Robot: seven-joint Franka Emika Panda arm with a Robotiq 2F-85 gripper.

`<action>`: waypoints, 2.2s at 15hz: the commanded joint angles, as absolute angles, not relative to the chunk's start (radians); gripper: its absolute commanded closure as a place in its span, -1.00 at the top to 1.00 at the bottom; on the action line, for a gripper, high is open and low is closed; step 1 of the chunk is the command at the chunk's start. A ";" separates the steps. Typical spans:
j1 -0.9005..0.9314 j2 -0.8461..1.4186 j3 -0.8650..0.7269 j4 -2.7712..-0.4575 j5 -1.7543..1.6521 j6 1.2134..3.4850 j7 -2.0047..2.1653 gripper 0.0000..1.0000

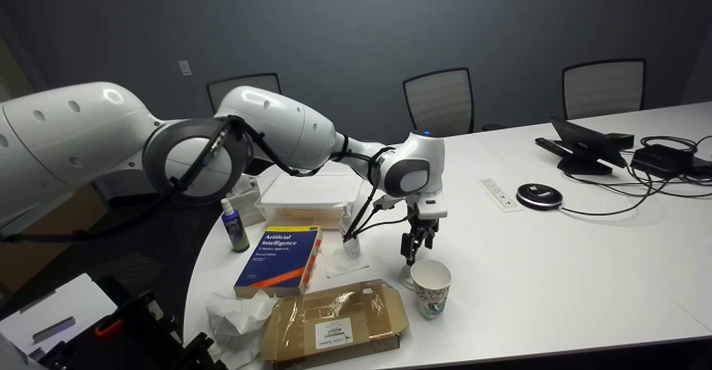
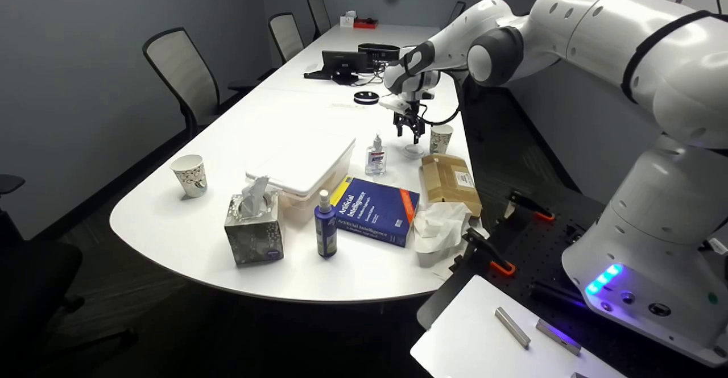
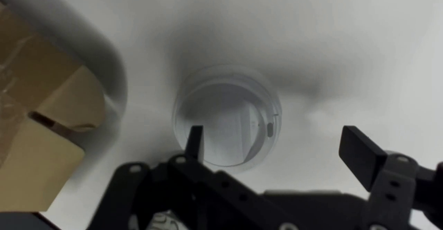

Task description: Put the white lid on the cup next to it

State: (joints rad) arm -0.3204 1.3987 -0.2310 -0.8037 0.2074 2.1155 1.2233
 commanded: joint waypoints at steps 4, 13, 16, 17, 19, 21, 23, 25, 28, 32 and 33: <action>-0.342 1.486 -0.212 -0.665 0.182 2.051 1.259 1.00; -0.334 1.471 -0.208 -0.683 0.142 2.071 1.257 1.00; -0.334 1.471 -0.198 -0.685 0.135 2.078 1.248 1.00; -0.334 1.471 -0.196 -0.685 0.136 2.080 1.246 1.00; -0.336 1.471 -0.190 -0.690 0.137 2.091 1.239 1.00; -0.339 1.471 -0.183 -0.694 0.139 2.103 1.230 1.00; -0.341 1.471 -0.180 -0.696 0.139 2.102 1.229 1.00; -0.341 1.471 -0.181 -0.698 0.138 2.097 1.232 1.00; -0.343 1.471 -0.184 -0.701 0.137 2.094 1.237 1.00; -0.352 1.473 -0.184 -0.704 0.138 2.085 1.240 1.00; -0.353 1.474 -0.184 -0.705 0.139 2.085 1.239 1.00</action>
